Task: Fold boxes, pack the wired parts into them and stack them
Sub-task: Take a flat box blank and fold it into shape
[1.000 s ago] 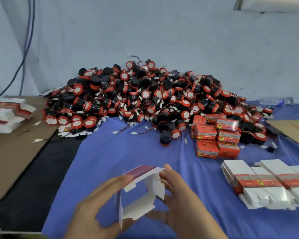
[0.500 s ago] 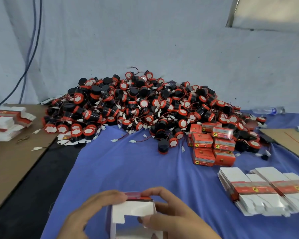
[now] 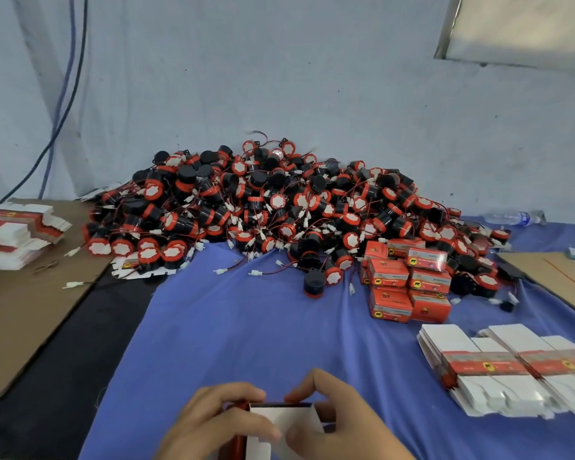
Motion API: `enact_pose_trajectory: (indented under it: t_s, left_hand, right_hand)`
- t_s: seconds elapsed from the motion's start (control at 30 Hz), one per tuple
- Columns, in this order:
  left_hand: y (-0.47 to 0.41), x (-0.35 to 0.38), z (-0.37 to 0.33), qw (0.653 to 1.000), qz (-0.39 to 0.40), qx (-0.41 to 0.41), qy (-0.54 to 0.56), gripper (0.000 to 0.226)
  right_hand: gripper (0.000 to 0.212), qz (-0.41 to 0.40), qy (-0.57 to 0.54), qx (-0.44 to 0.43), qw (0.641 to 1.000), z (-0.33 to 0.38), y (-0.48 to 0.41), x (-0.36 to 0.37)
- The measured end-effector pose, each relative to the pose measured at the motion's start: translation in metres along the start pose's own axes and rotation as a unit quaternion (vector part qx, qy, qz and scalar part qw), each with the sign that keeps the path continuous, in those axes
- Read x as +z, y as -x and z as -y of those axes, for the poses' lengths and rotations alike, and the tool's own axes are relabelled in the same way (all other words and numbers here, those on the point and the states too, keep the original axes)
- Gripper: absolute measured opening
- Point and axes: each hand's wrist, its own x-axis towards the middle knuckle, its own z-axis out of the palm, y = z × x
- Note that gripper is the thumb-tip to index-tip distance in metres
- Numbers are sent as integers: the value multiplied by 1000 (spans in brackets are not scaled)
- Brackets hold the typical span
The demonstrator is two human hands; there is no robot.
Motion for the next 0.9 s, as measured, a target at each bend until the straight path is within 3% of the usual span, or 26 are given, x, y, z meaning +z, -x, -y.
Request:
enact_pose_trajectory:
  t_s: [0.07,0.13,0.2,0.3,0.47,0.57,0.7,0.8,0.9]
  left_hand:
    - [-2,-2,-9,998,-59,-21,-32,12]
    - [1,-4,-14,1000,-3,-16,25,38]
    - [-8,-14,-15,997,13,-70,39,61]
    - [-6,-7,12,997,-46,-40,-43,49]
    - [0,6,23,990,-142,-8,-22,43]
    - [-1,11,17,982,-184,-8,37,39]
    - [-1,15,3,983,-180,25,34,43]
    - [0,19,-5,977,-203,66,-7,49]
    - [-4,29,-15,976,-184,97,-58,46]
  right_hand:
    - [17,4,-10,-1,1000,0,1,-3]
    - [17,3,-17,-8,1000,1,2,-5]
    - [17,-3,-16,-23,1000,2,2,-4]
    - [20,0,-20,-40,999,1,1,-1]
    - [45,73,-136,-45,987,-1,11,-18]
    - [43,144,-189,-46,970,-2,14,-30]
    - [41,66,-136,-112,982,-5,6,-24]
    - [33,66,-164,-132,975,-9,4,-14]
    - [26,8,-186,-134,973,-15,-1,-5]
